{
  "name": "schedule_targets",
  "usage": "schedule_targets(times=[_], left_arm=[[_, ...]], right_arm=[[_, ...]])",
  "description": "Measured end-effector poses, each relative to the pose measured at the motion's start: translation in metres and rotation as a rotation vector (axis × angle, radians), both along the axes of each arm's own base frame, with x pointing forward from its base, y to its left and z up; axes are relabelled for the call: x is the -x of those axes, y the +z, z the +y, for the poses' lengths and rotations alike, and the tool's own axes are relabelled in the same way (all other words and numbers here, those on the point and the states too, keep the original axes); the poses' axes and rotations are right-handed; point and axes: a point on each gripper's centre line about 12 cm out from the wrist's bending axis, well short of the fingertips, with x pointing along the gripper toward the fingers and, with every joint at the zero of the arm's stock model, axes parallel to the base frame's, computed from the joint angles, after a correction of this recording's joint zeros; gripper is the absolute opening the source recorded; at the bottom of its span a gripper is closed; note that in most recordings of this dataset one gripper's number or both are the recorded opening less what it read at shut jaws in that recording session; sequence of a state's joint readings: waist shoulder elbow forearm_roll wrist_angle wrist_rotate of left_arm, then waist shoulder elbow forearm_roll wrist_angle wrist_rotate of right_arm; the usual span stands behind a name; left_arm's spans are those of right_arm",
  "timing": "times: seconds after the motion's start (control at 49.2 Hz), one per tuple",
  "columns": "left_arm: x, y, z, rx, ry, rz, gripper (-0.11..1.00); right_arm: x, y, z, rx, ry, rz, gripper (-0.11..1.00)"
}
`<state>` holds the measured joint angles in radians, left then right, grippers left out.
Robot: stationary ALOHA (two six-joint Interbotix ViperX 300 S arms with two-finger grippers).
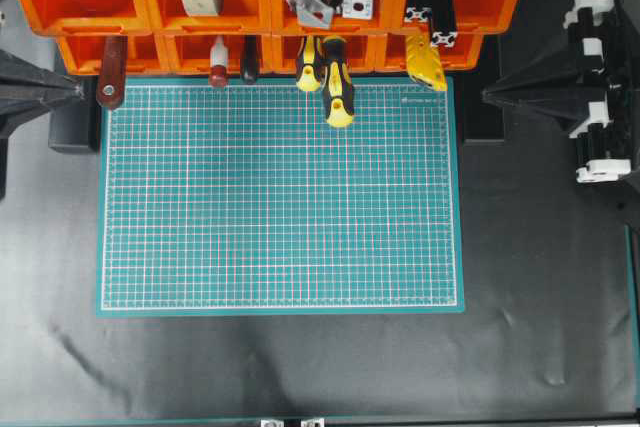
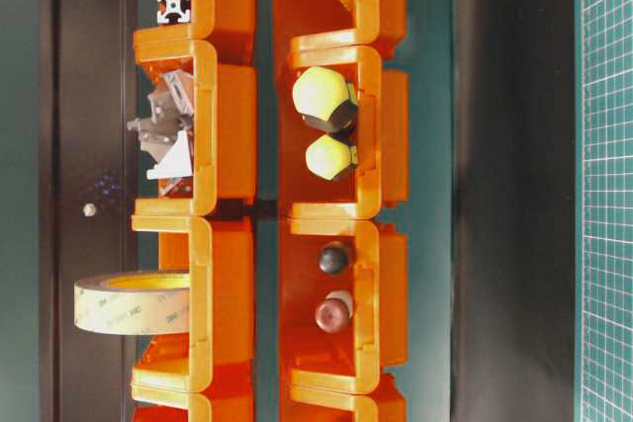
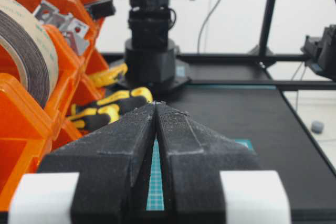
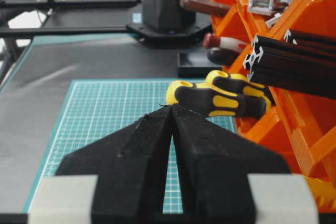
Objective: Pick scraper from container rack with left arm.
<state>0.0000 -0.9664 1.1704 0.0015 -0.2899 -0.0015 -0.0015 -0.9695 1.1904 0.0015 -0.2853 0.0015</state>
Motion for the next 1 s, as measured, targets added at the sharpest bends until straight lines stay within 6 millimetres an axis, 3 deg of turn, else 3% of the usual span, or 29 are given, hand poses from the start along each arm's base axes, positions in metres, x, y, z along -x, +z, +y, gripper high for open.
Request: schedule_targets(times=[0.061, 0.102, 0.569, 0.732, 0.996], left_arm=[[-0.001, 0.001, -0.001, -0.005, -0.006, 0.003, 0.05], [-0.004, 0.006, -0.004, -0.029, -0.019, 0.03, 0.0], [-0.01, 0.086, -0.029, -0.288, -0.149, 0.322, 0.0], [-0.03, 0.088, -0.04, -0.394, -0.213, 0.595, 0.0], [-0.058, 0.051, -0.062, -0.539, -0.234, 0.976, 0.0]], right_arm=[[0.0, 0.0, 0.0, -0.011, 0.0, -0.002, 0.06], [0.0, 0.001, 0.001, -0.023, 0.0, -0.005, 0.02], [0.004, 0.019, 0.001, -0.203, -0.013, -0.067, -0.01], [0.004, 0.027, 0.001, -0.243, -0.014, -0.088, -0.01], [0.006, 0.028, 0.001, -0.295, -0.018, -0.085, -0.01]])
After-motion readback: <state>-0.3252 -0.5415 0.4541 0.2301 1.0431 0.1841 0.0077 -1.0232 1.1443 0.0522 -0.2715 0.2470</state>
